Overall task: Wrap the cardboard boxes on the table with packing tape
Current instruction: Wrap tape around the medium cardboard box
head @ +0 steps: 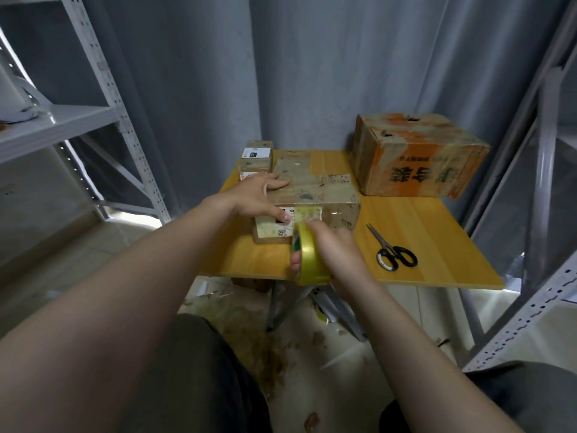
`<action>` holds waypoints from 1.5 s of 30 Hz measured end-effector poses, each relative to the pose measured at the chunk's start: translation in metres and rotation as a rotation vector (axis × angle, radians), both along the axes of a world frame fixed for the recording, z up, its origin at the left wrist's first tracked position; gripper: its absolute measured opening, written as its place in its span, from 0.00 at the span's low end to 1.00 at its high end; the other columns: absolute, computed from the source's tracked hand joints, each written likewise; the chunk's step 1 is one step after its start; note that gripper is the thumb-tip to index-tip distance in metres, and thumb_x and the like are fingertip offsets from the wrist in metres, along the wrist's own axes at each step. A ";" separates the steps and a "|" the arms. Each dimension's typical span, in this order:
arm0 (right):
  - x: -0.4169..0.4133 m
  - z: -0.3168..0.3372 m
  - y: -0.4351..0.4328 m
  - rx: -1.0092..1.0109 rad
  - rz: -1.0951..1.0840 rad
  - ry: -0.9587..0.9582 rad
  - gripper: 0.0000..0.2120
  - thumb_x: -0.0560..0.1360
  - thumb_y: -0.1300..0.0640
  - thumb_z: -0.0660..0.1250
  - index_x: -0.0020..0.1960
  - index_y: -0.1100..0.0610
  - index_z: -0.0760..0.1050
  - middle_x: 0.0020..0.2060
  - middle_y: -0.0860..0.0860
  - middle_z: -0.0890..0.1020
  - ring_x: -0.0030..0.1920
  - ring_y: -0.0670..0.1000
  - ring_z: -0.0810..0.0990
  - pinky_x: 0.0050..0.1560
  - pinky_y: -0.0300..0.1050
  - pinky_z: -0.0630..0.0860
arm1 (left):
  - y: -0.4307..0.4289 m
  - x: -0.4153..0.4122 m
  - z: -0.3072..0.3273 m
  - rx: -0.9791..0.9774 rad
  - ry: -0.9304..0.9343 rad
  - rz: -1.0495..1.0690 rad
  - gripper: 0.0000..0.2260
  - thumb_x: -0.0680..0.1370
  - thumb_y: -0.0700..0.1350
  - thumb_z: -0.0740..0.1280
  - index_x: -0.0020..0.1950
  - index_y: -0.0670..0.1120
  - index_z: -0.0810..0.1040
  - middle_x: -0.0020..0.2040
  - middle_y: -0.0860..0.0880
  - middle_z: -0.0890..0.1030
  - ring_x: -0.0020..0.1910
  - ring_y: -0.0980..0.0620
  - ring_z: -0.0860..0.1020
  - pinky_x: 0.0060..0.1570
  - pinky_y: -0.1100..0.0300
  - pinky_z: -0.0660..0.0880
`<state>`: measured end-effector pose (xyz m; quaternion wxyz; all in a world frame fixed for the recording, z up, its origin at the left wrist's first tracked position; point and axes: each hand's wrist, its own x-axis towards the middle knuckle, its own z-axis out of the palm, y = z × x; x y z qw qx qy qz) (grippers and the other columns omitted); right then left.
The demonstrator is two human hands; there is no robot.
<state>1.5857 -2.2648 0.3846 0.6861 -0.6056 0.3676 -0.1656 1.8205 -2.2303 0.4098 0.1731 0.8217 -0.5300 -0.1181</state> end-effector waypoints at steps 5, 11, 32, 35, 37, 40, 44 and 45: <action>-0.003 -0.008 0.022 0.085 0.077 -0.092 0.20 0.84 0.45 0.63 0.64 0.62 0.73 0.40 0.62 0.88 0.41 0.61 0.89 0.38 0.51 0.85 | 0.007 0.000 0.001 -0.011 0.040 -0.049 0.46 0.67 0.59 0.83 0.81 0.58 0.66 0.84 0.55 0.58 0.83 0.54 0.52 0.77 0.59 0.48; -0.005 -0.009 0.031 0.089 0.084 -0.084 0.22 0.85 0.44 0.62 0.69 0.61 0.70 0.42 0.60 0.88 0.43 0.60 0.89 0.50 0.55 0.86 | 0.011 0.000 0.009 0.034 0.033 -0.095 0.46 0.68 0.58 0.82 0.82 0.58 0.65 0.84 0.58 0.57 0.83 0.55 0.53 0.72 0.62 0.48; -0.012 -0.030 0.038 0.276 0.114 -0.045 0.19 0.83 0.42 0.64 0.65 0.55 0.69 0.46 0.62 0.88 0.45 0.62 0.89 0.59 0.62 0.82 | 0.020 -0.016 0.007 0.101 -0.016 0.025 0.48 0.69 0.61 0.80 0.83 0.66 0.55 0.82 0.50 0.53 0.81 0.42 0.50 0.80 0.45 0.51; -0.012 -0.028 0.036 0.325 0.135 -0.047 0.19 0.83 0.42 0.65 0.65 0.54 0.68 0.47 0.63 0.88 0.44 0.64 0.88 0.50 0.59 0.85 | 0.030 -0.034 0.006 -0.051 0.040 0.102 0.57 0.69 0.54 0.82 0.82 0.66 0.42 0.73 0.46 0.57 0.77 0.42 0.52 0.76 0.46 0.58; -0.012 -0.025 0.036 0.358 0.130 -0.077 0.19 0.83 0.42 0.65 0.65 0.54 0.69 0.46 0.64 0.87 0.41 0.63 0.88 0.37 0.52 0.84 | 0.039 -0.046 0.010 -0.171 0.079 0.145 0.52 0.71 0.49 0.78 0.83 0.63 0.46 0.68 0.47 0.61 0.76 0.43 0.56 0.72 0.50 0.59; -0.012 -0.024 0.038 0.372 0.126 -0.079 0.19 0.83 0.42 0.65 0.66 0.55 0.70 0.46 0.65 0.87 0.41 0.64 0.88 0.36 0.52 0.84 | 0.061 -0.064 0.007 -0.282 0.033 0.289 0.18 0.76 0.47 0.69 0.66 0.54 0.76 0.51 0.57 0.71 0.65 0.45 0.73 0.59 0.58 0.67; -0.013 -0.026 0.037 0.429 0.120 -0.122 0.19 0.84 0.43 0.62 0.68 0.54 0.73 0.47 0.65 0.87 0.41 0.61 0.88 0.41 0.53 0.86 | 0.087 -0.104 -0.012 -0.038 0.277 0.349 0.14 0.82 0.60 0.64 0.46 0.51 0.76 0.42 0.52 0.81 0.45 0.49 0.80 0.41 0.56 0.74; -0.013 -0.026 0.036 0.428 0.117 -0.120 0.19 0.84 0.43 0.62 0.68 0.54 0.74 0.46 0.64 0.87 0.40 0.59 0.88 0.39 0.52 0.85 | 0.091 -0.114 -0.017 0.003 0.368 0.349 0.15 0.83 0.62 0.62 0.49 0.51 0.75 0.41 0.51 0.83 0.42 0.51 0.82 0.39 0.57 0.77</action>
